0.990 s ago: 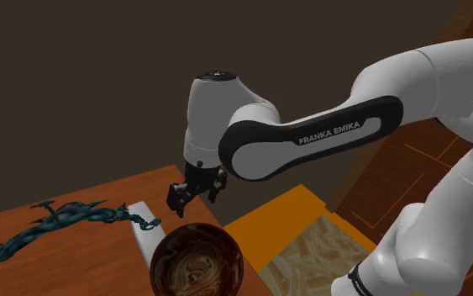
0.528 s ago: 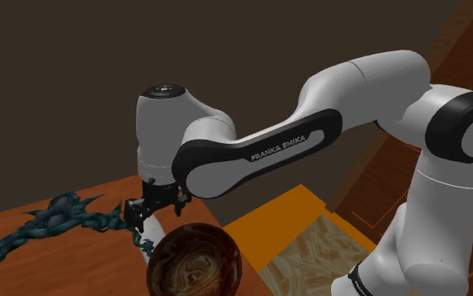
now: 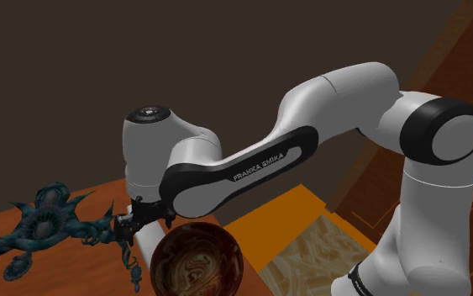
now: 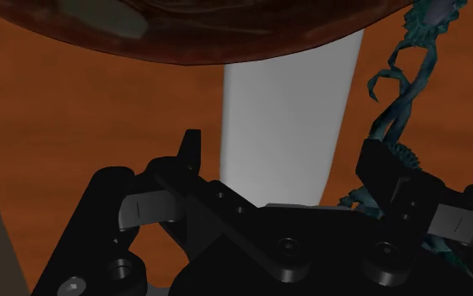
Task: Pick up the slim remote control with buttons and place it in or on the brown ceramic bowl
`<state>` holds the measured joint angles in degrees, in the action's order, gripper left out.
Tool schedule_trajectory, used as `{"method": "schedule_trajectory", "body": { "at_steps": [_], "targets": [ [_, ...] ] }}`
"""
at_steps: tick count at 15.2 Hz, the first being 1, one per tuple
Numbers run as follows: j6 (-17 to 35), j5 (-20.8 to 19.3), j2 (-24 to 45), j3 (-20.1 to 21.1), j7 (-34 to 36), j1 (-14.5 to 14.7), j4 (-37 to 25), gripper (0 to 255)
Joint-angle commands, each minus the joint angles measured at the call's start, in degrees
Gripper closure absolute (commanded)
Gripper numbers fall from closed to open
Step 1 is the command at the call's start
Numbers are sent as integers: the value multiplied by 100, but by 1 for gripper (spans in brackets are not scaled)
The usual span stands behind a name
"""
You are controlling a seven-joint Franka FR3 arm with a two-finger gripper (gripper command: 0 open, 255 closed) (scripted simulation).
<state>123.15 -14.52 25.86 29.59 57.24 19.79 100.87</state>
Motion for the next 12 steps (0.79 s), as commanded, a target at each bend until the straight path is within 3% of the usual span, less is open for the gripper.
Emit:
{"method": "schedule_trajectory", "body": {
  "at_steps": [1,8,9,12],
  "targets": [
    [98,-40,65,-26,17,8,40,0],
    [98,-41,65,-24,17,6,40,0],
    [96,-44,75,-27,15,8,30,255],
    [91,-52,93,-30,24,20,7,255]
  ]
}}
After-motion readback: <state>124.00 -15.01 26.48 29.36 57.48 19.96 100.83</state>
